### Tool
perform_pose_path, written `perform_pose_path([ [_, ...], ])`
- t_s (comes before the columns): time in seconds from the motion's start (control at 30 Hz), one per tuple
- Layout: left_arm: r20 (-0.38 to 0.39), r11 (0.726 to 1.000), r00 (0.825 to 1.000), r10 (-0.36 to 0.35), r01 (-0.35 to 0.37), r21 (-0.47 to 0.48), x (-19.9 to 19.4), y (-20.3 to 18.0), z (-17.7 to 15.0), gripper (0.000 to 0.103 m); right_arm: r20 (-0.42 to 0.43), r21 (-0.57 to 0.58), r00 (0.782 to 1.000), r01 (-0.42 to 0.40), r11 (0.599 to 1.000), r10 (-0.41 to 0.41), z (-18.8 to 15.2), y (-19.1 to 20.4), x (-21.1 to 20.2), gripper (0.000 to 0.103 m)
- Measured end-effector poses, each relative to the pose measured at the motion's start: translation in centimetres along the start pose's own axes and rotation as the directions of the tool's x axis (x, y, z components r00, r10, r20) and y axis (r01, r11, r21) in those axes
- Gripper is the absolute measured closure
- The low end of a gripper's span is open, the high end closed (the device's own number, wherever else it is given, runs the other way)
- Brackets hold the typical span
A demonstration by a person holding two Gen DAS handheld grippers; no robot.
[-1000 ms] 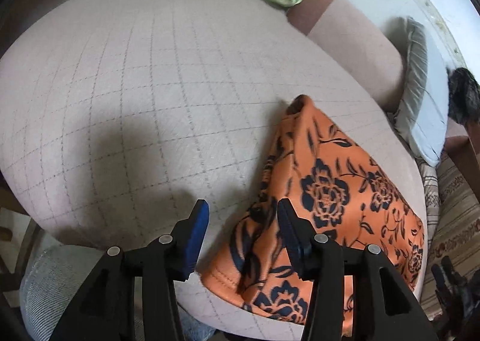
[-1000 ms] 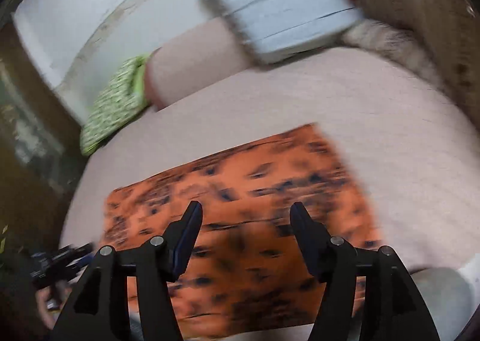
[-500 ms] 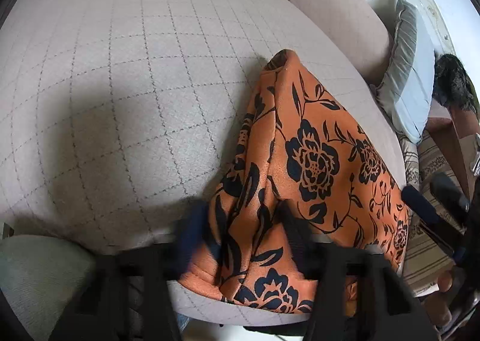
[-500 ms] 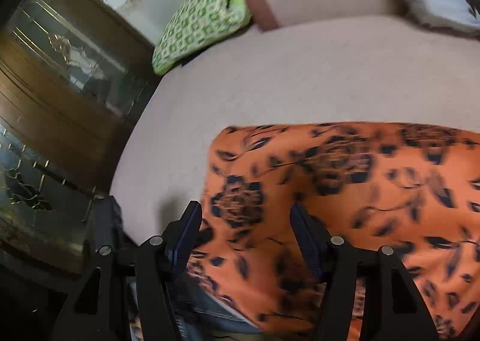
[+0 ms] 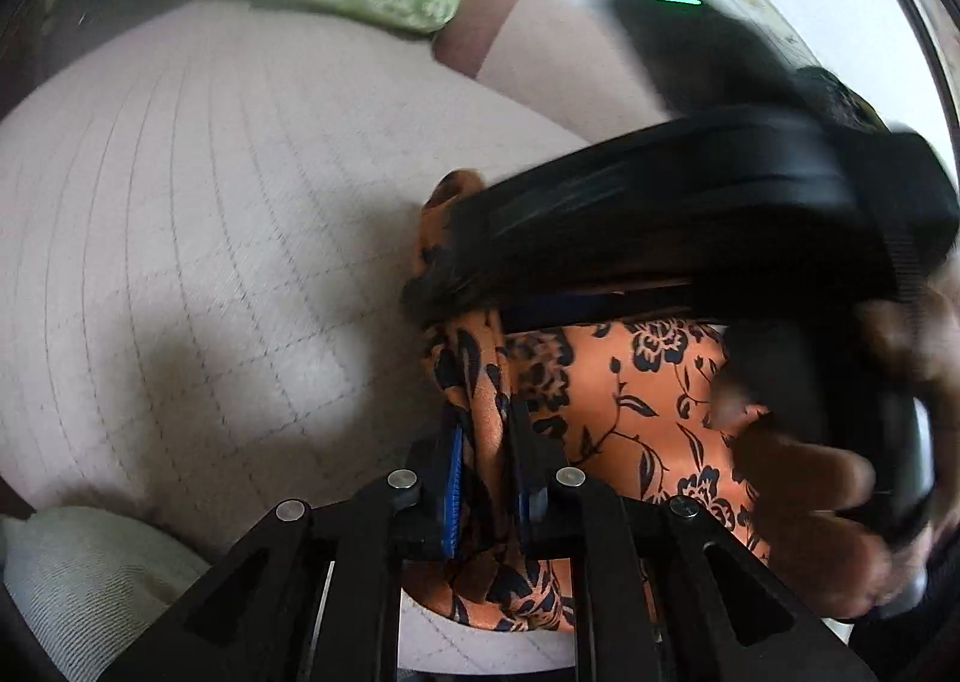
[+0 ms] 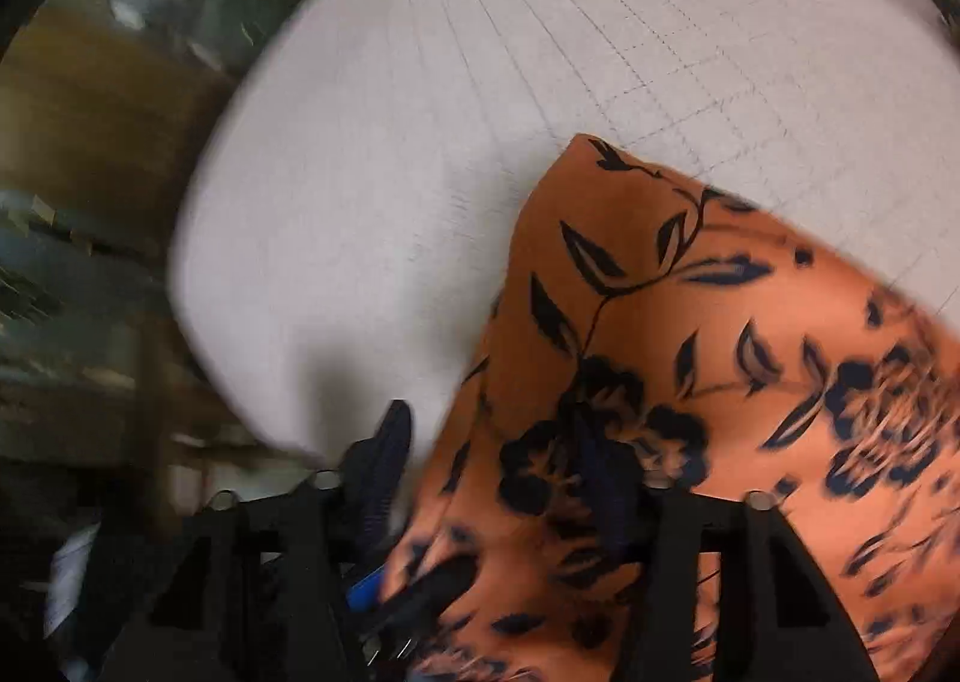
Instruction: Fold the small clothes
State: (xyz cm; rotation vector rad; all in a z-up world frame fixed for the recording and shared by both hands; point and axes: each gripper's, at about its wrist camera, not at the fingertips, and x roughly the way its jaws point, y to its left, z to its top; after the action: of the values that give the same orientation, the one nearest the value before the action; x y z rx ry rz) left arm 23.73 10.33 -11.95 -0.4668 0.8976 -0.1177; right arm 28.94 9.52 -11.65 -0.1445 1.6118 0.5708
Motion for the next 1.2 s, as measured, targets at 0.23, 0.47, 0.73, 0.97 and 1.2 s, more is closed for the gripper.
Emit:
perform_pose_path([
  [0.23, 0.041, 0.992, 0.999, 0.003, -0.008, 0.126, -0.6, -2.5, -1.0, 0.093, 0.057, 0.011, 0.998, -0.006, 1.0, 0.005, -2.6, -0.9, -1.1, 0.082],
  [0.47, 0.123, 0.955, 0.992, -0.019, -0.018, 0.297, -3.9, -8.6, -3.0, 0.093, 0.313, 0.067, 0.929, -0.23, 0.971, 0.198, -8.8, -5.9, -8.4, 0.086],
  [0.73, 0.108, 0.86, 0.988, -0.112, 0.042, 0.509, -5.7, -20.7, -4.5, 0.093, 0.561, 0.113, 0.774, -0.425, 0.898, 0.295, -18.3, -15.5, -16.6, 0.086],
  [0.97, -0.035, 0.791, 0.986, -0.166, 0.154, 0.592, -0.6, -30.5, -6.3, 0.093, 0.689, 0.214, 0.677, -0.529, 0.821, 0.257, -24.7, -27.0, -19.5, 0.086],
  [1.2, -0.23, 0.797, 0.969, -0.096, 0.213, 0.565, 8.4, -34.8, -7.3, 0.093, 0.7, 0.363, 0.671, -0.63, 0.686, 0.246, -27.3, -36.2, -14.1, 0.086],
])
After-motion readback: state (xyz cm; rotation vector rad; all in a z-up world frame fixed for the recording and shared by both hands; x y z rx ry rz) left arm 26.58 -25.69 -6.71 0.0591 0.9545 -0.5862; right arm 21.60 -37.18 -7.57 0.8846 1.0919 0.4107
